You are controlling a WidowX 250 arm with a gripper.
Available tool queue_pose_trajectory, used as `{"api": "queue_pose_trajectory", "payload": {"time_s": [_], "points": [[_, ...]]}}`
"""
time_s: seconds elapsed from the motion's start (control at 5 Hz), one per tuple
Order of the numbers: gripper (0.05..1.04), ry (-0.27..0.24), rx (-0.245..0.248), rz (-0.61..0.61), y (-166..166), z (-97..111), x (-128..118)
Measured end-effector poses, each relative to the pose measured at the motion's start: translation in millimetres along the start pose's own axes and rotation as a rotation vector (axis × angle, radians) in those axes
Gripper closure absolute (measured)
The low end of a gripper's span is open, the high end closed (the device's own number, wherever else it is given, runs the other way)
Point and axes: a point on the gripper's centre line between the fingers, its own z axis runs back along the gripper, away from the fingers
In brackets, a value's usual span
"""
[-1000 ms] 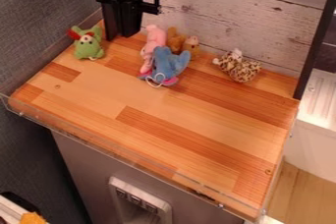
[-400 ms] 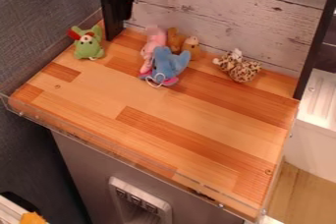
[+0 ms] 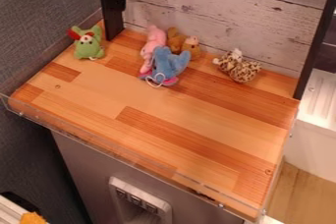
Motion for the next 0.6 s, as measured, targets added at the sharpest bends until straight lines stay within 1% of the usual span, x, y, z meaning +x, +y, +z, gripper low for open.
{"api": "queue_pose_trajectory", "payload": {"time_s": [0.2,0.4,0.6], "points": [[0.840,-0.008,0.005,0.057,1.8,-0.1,-1.2],[0.570,-0.004,-0.024,0.201,-2.2,-10.0,-3.3],[0.266,-0.002,-0.042,0.341,-4.9,-16.9,-4.7]]}}
